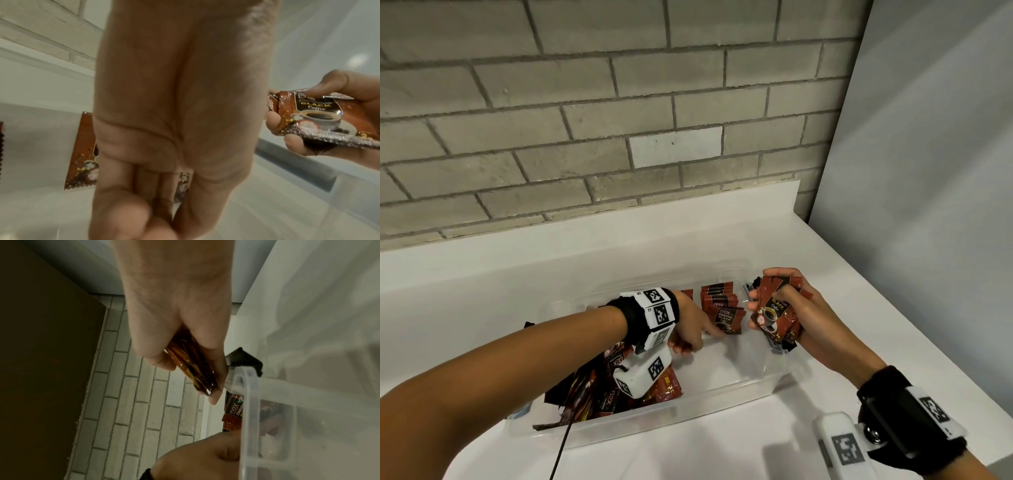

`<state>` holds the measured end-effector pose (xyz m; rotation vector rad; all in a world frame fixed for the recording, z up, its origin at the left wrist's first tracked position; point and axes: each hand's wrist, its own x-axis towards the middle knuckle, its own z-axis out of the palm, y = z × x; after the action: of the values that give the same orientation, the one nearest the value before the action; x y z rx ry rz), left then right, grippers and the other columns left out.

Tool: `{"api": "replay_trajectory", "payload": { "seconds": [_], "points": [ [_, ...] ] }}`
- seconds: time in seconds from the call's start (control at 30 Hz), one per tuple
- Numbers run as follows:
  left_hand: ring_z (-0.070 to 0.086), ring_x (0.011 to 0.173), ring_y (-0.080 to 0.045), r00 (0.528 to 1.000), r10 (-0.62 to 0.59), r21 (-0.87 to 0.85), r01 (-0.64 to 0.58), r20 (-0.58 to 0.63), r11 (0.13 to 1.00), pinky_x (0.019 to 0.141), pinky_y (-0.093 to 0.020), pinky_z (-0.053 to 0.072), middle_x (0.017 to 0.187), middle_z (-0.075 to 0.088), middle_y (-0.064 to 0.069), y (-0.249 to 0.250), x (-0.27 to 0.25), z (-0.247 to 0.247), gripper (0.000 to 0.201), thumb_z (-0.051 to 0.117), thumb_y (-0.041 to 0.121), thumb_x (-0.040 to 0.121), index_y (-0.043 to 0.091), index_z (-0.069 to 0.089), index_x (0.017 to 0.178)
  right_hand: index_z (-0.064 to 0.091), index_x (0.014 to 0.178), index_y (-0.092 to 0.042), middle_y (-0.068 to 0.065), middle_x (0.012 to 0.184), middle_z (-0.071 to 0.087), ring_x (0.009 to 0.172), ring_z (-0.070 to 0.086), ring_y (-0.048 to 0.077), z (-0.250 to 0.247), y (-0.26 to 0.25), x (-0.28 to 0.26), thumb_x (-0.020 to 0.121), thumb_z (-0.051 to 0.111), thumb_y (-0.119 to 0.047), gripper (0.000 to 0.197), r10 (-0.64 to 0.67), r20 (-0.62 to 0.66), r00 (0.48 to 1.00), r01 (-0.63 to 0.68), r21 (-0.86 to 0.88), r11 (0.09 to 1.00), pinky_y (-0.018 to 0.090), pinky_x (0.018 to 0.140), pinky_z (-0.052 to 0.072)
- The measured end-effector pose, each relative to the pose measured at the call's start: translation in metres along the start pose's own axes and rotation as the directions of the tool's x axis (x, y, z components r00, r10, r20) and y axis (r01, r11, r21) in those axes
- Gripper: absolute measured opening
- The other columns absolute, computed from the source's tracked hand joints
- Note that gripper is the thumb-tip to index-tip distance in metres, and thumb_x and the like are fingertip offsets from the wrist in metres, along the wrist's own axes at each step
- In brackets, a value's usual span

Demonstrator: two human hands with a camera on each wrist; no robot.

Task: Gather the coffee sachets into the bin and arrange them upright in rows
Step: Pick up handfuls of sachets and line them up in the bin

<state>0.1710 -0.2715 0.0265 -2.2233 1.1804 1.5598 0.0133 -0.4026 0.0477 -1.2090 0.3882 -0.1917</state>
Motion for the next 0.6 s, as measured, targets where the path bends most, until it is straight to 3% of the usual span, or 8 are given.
{"api": "replay_trajectory", "payload": {
  "seconds": [0.13, 0.33, 0.6],
  "points": [
    [0.049, 0.050, -0.012, 0.999, 0.039, -0.027, -0.039, -0.009, 0.999, 0.049, -0.019, 0.046, 0.071, 0.054, -0.007, 0.0005, 0.0003, 0.0008, 0.071, 0.037, -0.002, 0.095, 0.033, 0.012, 0.152, 0.049, 0.123, -0.007, 0.025, 0.101, 0.062, 0.089, 0.063, 0.036, -0.0001, 0.0006, -0.0003, 0.096, 0.036, 0.005, 0.032, -0.005, -0.005, 1.000, 0.005, -0.001, 1.000, 0.063, 0.089, 0.047],
    [0.050, 0.041, -0.005, 0.998, 0.060, -0.081, -0.061, -0.014, 0.995, 0.044, -0.017, 0.045, 0.071, 0.053, -0.008, -0.0013, 0.0025, -0.0001, 0.069, 0.037, -0.003, 0.096, 0.033, 0.014, 0.152, 0.050, 0.124, -0.009, 0.025, 0.103, 0.063, 0.092, 0.065, 0.036, -0.0017, 0.0017, -0.0004, 0.097, 0.037, 0.003, 0.032, 0.001, 0.005, 1.000, -0.001, -0.001, 1.000, 0.062, 0.090, 0.048],
    [0.048, 0.057, -0.015, 0.992, 0.078, -0.189, -0.097, -0.101, 0.977, 0.044, -0.017, 0.044, 0.072, 0.052, -0.008, -0.0017, 0.0058, -0.0055, 0.054, 0.041, -0.002, 0.096, 0.021, 0.033, 0.144, 0.050, 0.124, -0.008, 0.022, 0.098, 0.065, 0.091, 0.064, 0.035, -0.0030, 0.0032, 0.0006, 0.098, 0.037, 0.002, 0.031, -0.001, -0.004, 1.000, 0.001, 0.002, 1.000, 0.064, 0.092, 0.046]
  ]
}}
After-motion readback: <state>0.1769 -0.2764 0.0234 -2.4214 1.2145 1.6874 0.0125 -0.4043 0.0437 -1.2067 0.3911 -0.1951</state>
